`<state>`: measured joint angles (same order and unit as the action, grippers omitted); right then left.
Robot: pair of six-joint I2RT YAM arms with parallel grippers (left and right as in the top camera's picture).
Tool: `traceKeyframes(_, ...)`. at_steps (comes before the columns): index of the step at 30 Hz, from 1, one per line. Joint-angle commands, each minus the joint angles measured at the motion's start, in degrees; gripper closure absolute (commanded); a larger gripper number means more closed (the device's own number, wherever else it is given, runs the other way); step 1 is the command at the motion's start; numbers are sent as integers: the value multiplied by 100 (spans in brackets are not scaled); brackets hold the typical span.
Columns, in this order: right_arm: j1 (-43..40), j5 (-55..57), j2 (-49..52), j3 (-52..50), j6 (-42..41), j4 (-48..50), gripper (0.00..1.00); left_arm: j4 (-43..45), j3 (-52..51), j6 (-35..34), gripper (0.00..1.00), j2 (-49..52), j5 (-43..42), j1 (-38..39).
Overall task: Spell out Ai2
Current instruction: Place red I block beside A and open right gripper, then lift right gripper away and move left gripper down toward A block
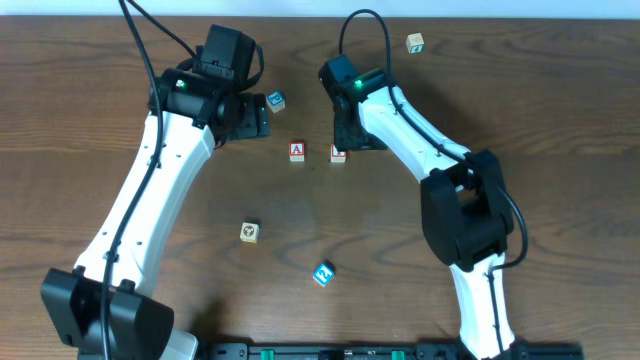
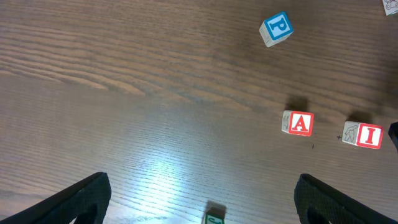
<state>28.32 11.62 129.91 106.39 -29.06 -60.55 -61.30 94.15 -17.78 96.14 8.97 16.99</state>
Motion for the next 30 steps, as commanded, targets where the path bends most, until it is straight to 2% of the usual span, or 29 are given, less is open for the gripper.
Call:
traceKeyframes(1,109,76,55,-44,44,17,46,-22,-39,-20,5,-26,-2,-9)
traceKeyframes(14,210,208,74,-87,44,85,45,-63,-39,-20,5,-26,0,-9)
traceKeyframes(21,168,667,74,-87,44,-118,44,-103,-39,-17,5,-26,-2,-9)
traceKeyframes(24,103,1283,59,-52,-11,-302,44,-173,-39,0,5,-26,20,-9)
traceKeyframes(27,-125,1386,-146,-31,-273,-522,35,-238,-39,-22,5,-26,87,-9)
traceKeyframes(30,-511,1220,-511,-31,-413,-713,22,-267,-39,-116,5,-33,83,-9)
